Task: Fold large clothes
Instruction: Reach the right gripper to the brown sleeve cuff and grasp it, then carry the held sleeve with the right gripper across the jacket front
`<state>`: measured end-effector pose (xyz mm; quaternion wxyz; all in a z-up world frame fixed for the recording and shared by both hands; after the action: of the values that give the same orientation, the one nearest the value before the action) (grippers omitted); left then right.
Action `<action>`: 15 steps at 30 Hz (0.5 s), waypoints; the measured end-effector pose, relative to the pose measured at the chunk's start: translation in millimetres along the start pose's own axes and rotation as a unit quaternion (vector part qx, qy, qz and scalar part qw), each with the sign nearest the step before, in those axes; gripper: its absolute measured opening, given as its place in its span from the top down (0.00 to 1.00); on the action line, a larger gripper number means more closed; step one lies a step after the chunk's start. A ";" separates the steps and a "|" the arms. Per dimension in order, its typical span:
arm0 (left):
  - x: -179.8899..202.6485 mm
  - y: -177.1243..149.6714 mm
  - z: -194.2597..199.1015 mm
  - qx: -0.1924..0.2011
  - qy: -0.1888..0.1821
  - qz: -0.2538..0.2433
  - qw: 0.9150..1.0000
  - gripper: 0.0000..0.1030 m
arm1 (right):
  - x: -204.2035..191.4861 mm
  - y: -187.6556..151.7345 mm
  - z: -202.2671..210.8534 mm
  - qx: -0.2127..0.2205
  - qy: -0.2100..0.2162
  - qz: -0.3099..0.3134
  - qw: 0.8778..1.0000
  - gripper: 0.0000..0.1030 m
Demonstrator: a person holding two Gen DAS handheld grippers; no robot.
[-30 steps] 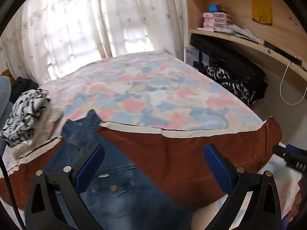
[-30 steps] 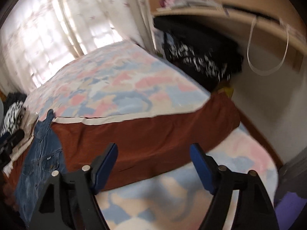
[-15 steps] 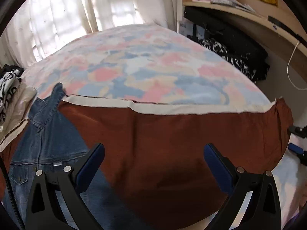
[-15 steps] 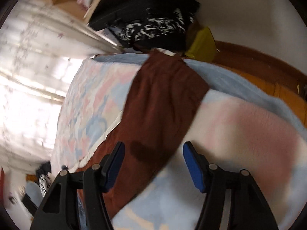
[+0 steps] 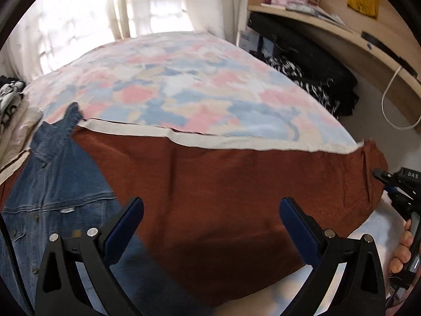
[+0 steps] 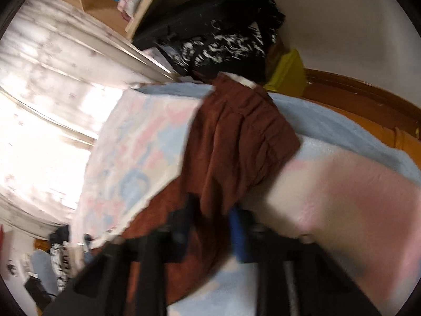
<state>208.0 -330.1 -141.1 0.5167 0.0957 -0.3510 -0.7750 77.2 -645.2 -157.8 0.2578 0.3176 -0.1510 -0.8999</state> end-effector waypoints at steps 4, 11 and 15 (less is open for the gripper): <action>-24.5 0.6 29.0 0.018 0.016 0.021 0.999 0.01 | -30.0 -0.1 38.3 0.050 0.005 0.044 0.998 0.92; -98.1 -6.1 101.0 0.057 0.075 0.065 0.993 0.01 | -158.4 -29.6 121.0 0.161 -0.009 0.222 0.962 0.92; -158.4 -19.4 146.4 0.080 0.113 0.105 0.985 0.01 | -253.2 -93.8 139.6 0.203 -0.014 0.365 0.909 0.89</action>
<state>189.8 -123.2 -79.9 0.6225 0.1866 -0.3595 -0.6696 120.5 -411.3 31.4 0.4955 0.2733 -0.4397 -0.6975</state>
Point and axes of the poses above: each gripper's, at about its wrist camera, not at the fingertips, and z roughly against the way its jaws point, x to its right, y to its top, the point moved 7 cm from there along -z, roughly the way its jaws point, and after that the axes turned 11 degrees about -y, right-handed, at the moved point
